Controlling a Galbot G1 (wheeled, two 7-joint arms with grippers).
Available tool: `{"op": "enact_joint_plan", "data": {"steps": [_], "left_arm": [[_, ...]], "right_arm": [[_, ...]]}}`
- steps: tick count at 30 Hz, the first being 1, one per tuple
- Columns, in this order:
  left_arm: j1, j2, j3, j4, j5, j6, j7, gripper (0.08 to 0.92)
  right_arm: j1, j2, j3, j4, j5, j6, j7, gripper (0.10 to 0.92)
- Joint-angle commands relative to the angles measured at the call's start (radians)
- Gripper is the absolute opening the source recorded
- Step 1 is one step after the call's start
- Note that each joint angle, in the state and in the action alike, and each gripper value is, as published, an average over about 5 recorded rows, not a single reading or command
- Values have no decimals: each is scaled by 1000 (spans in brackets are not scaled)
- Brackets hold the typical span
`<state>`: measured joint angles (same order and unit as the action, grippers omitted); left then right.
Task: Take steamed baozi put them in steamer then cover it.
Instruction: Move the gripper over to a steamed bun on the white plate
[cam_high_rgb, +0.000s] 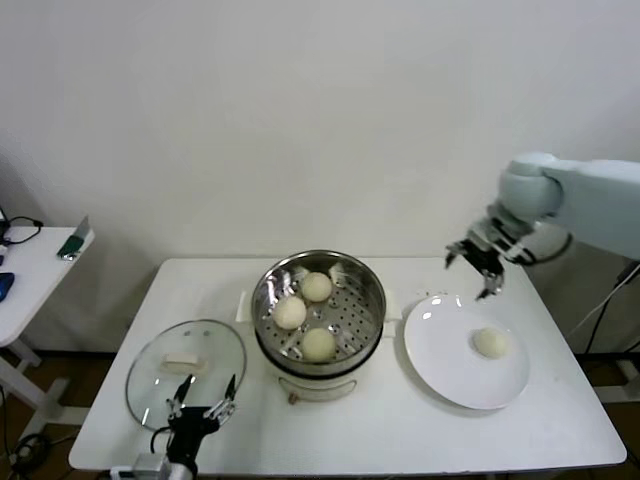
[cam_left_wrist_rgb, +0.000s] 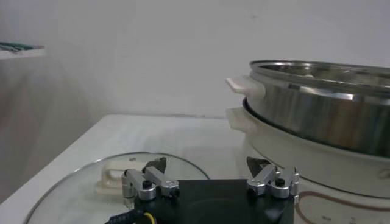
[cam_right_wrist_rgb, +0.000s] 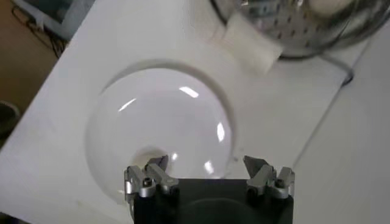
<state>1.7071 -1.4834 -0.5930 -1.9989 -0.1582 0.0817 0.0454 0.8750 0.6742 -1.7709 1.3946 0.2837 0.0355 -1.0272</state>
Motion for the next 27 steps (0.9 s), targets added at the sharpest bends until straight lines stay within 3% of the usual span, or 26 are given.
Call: {"op": "enact_joint_plan", "data": {"steps": [1, 11, 27], "left_arm": [[5, -1, 2, 1, 4, 0, 1, 823], [18, -2, -13, 5, 6, 0, 0, 823], [27, -7, -12, 9, 19, 0, 1, 823]], "right_arm": [[-304, -186, 178, -116, -91, -124, 9, 823], [-570, -90, 403, -261, -160, -152, 41, 823], [-696, -15, 529, -358, -173, -165, 63, 823]]}}
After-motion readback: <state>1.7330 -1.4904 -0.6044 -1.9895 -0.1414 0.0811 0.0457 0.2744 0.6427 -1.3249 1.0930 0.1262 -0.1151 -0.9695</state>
